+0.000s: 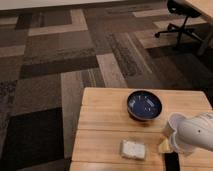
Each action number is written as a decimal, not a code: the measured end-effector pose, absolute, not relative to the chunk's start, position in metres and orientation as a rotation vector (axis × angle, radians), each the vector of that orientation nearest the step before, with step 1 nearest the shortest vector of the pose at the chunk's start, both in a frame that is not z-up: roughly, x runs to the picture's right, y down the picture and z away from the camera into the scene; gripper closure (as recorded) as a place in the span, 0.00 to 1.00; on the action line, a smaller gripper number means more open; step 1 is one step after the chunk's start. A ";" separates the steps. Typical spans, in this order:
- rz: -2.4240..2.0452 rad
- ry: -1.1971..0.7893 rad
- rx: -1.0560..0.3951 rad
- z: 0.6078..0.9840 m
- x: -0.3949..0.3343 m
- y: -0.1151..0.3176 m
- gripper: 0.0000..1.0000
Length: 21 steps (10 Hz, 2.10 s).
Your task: Place the eraser in the ceramic cup
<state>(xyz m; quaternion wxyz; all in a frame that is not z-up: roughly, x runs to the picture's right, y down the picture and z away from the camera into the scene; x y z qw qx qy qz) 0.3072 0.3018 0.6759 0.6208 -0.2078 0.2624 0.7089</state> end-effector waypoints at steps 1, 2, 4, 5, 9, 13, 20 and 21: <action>1.623 0.611 -0.469 0.680 0.306 0.301 0.35; 1.622 0.619 -0.465 0.681 0.306 0.302 0.35; 1.627 0.630 -0.465 0.685 0.307 0.305 0.35; 1.630 0.629 -0.465 0.687 0.307 0.306 0.35; 1.634 0.626 -0.451 0.689 0.309 0.304 0.72; 1.581 0.548 -0.476 0.665 0.271 0.268 1.00; 1.516 0.355 -0.476 0.626 0.245 0.143 1.00; 1.506 0.350 -0.465 0.623 0.246 0.132 1.00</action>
